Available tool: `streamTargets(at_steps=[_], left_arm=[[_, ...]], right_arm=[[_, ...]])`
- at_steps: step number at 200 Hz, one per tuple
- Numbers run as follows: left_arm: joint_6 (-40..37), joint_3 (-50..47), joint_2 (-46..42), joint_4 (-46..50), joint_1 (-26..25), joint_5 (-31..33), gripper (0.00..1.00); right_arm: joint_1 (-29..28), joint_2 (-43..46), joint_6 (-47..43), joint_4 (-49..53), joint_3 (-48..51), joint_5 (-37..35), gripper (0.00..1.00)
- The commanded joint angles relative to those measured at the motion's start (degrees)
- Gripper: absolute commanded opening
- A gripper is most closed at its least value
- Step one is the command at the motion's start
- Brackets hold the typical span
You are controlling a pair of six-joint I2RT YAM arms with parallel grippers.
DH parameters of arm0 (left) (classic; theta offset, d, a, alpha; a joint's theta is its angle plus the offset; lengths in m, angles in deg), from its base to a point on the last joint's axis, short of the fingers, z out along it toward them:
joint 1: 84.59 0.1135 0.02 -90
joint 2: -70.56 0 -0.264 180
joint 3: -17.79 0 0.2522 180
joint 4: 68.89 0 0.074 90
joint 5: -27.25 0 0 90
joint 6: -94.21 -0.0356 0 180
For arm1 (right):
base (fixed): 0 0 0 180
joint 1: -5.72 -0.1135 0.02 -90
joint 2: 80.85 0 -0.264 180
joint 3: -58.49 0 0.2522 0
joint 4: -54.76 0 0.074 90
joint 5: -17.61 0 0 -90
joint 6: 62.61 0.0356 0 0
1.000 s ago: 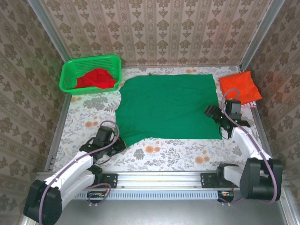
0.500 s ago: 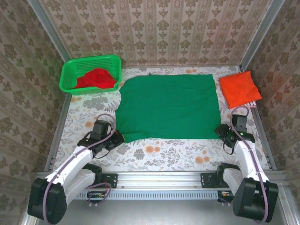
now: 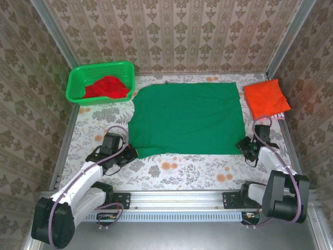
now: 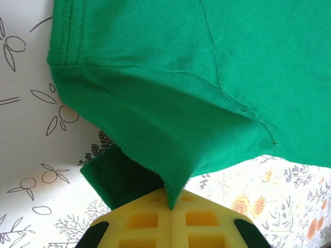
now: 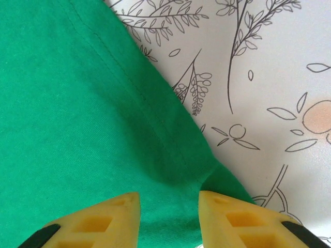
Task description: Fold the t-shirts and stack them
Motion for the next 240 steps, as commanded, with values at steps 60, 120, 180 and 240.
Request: streamTargets(at_steps=[60, 120, 180, 240], left_arm=[[-1.5, 1.7, -0.5, 1.1, 0.7, -0.9, 0.00], [-1.8, 1.7, -0.2, 0.8, 1.1, -1.6, 0.00], [-0.9, 1.2, -1.9, 0.1, 1.2, -1.8, 0.00], [-0.4, 6.2, -3.1, 2.4, 1.6, -0.9, 0.00]], right_arm=[[1.0, 6.4, 0.9, 5.5, 1.3, -5.5, 0.48], [1.8, 1.6, -0.8, 3.8, 0.0, -3.7, 0.43], [2.1, -4.6, -0.7, 5.2, -2.5, -4.4, 0.20], [2.2, 4.9, 0.0, 10.7, -2.6, -6.4, 0.00]])
